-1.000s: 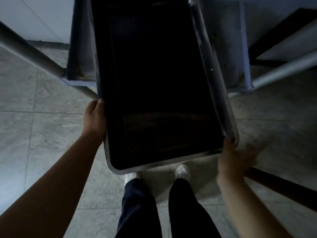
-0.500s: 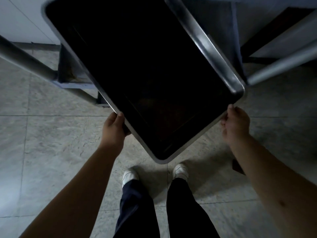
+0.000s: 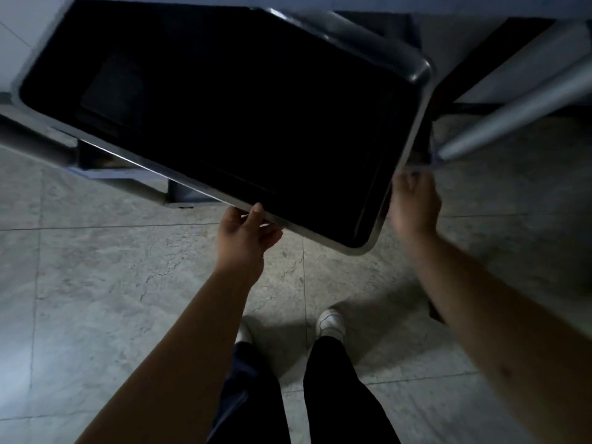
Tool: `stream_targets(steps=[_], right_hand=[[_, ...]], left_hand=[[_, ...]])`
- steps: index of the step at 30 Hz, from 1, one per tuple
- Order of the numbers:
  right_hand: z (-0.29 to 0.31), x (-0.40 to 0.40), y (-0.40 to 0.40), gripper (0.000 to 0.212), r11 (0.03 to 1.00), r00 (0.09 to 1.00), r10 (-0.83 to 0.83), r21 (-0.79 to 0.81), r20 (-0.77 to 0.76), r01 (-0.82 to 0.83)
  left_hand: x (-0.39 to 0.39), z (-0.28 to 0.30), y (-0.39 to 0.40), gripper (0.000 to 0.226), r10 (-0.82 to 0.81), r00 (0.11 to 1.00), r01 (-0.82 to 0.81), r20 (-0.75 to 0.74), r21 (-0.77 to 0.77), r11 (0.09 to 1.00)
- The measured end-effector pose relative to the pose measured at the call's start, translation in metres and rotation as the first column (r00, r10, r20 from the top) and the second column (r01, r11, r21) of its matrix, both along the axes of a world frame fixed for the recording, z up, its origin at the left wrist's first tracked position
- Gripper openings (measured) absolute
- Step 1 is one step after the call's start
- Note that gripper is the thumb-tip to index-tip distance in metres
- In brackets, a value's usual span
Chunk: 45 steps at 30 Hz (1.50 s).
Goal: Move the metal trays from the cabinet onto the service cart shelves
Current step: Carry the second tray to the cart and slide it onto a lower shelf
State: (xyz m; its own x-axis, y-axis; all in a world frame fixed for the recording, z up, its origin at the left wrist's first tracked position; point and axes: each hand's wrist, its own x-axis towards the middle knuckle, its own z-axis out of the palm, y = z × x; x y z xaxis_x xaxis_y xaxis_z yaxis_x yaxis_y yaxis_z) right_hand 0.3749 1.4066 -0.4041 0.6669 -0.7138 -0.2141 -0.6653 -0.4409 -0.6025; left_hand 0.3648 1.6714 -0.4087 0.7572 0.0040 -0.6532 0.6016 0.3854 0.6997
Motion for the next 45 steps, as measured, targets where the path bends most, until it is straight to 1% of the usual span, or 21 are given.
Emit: stream_targets(steps=[2,4,6,7,10,12,14,16,20,22,27,29,31,32,34,35,36,38,41,43,45], right_hand=[[0.001,-0.049,0.024,0.034,0.998,1.000,0.005,0.064,-0.017,-0.004],[0.000,-0.063,0.033,0.039,0.957,0.997,-0.080,0.280,-0.010,0.080],[-0.001,-0.048,0.028,0.033,0.815,0.959,-0.280,0.536,0.037,0.217],[-0.001,-0.036,0.023,0.031,0.752,0.931,-0.362,0.606,0.053,0.259],[-0.001,-0.005,0.004,0.029,0.699,0.889,-0.446,0.661,0.104,0.273],[-0.001,0.010,-0.008,0.029,0.674,0.875,-0.467,0.692,0.125,0.260],[0.001,0.025,-0.019,0.028,0.643,0.865,-0.489,0.716,0.112,0.271],[0.003,0.040,-0.027,0.027,0.603,0.858,-0.510,0.739,0.068,0.300],[0.002,0.066,-0.035,0.014,0.414,0.798,-0.602,0.852,-0.008,0.321],[0.001,0.074,-0.037,0.014,0.407,0.791,-0.612,0.853,-0.010,0.327],[-0.004,0.069,-0.037,0.016,0.492,0.833,-0.553,0.813,0.015,0.311],[0.002,0.067,-0.034,0.018,0.518,0.847,-0.532,0.789,-0.007,0.331],[0.015,0.064,-0.029,0.016,0.516,0.866,-0.499,0.787,-0.043,0.337],[0.023,0.061,-0.026,0.016,0.562,0.899,-0.434,0.764,-0.053,0.317],[0.044,0.048,-0.016,0.036,0.827,0.993,-0.067,0.552,-0.092,0.107],[0.057,0.040,-0.010,0.054,0.913,0.976,0.159,0.398,-0.146,-0.089],[0.073,0.030,-0.004,0.072,0.921,0.916,0.343,0.266,-0.210,-0.284],[0.110,0.012,0.011,0.101,0.829,0.766,0.546,0.088,-0.340,-0.552],[0.170,-0.016,0.038,0.115,0.663,0.634,0.610,-0.132,-0.476,-0.737],[0.213,-0.037,0.058,0.116,0.623,0.617,0.619,-0.175,-0.485,-0.763],[0.258,-0.059,0.077,0.117,0.614,0.625,0.623,-0.202,-0.469,-0.763]], left_hand=[[0.010,0.003,-0.022,0.007,0.001,1.000,0.000,0.018,-0.034,0.999],[0.018,0.006,-0.043,0.006,-0.006,0.999,0.009,0.046,-0.055,0.998],[0.024,0.006,-0.060,0.009,-0.031,0.998,0.035,0.059,-0.065,0.997],[0.029,0.005,-0.066,0.011,-0.050,0.997,0.055,0.060,-0.074,0.996],[0.051,0.002,-0.065,0.021,-0.054,0.998,0.056,0.043,-0.061,0.997],[0.067,0.000,-0.055,0.034,0.068,0.998,-0.068,0.001,-0.038,0.997],[0.076,-0.002,-0.049,0.032,0.190,0.982,-0.191,-0.019,-0.030,0.981],[0.085,-0.002,-0.050,0.028,0.221,0.975,-0.220,-0.020,0.029,0.975],[0.101,-0.001,-0.060,0.023,0.185,0.982,-0.183,-0.027,0.054,0.982],[0.104,-0.002,-0.063,0.022,0.196,0.980,-0.193,-0.033,0.076,0.978],[0.101,-0.001,-0.064,0.017,0.106,0.994,-0.101,-0.021,0.169,0.980],[0.100,0.008,-0.058,0.019,0.036,0.997,-0.021,-0.067,0.214,0.977],[0.099,0.024,-0.052,0.026,-0.114,0.984,0.152,-0.139,0.305,0.940],[0.098,0.036,-0.047,0.033,-0.224,0.960,0.275,-0.170,0.400,0.874],[0.090,0.067,-0.033,0.057,-0.472,0.861,0.477,-0.191,0.627,0.616],[0.083,0.085,-0.024,0.070,-0.598,0.780,0.521,-0.185,0.721,0.456],[0.076,0.105,-0.014,0.080,-0.698,0.691,0.523,-0.188,0.796,0.304],[0.060,0.145,0.006,0.098,-0.791,0.563,0.478,-0.241,0.875,0.074],[0.031,0.205,0.032,0.104,-0.778,0.504,0.398,-0.375,0.900,-0.176],[0.009,0.248,0.045,0.099,-0.757,0.512,0.329,-0.407,0.906,-0.265],[-0.014,0.292,0.056,0.101,-0.745,0.532,0.288,-0.402,0.913,-0.288]])
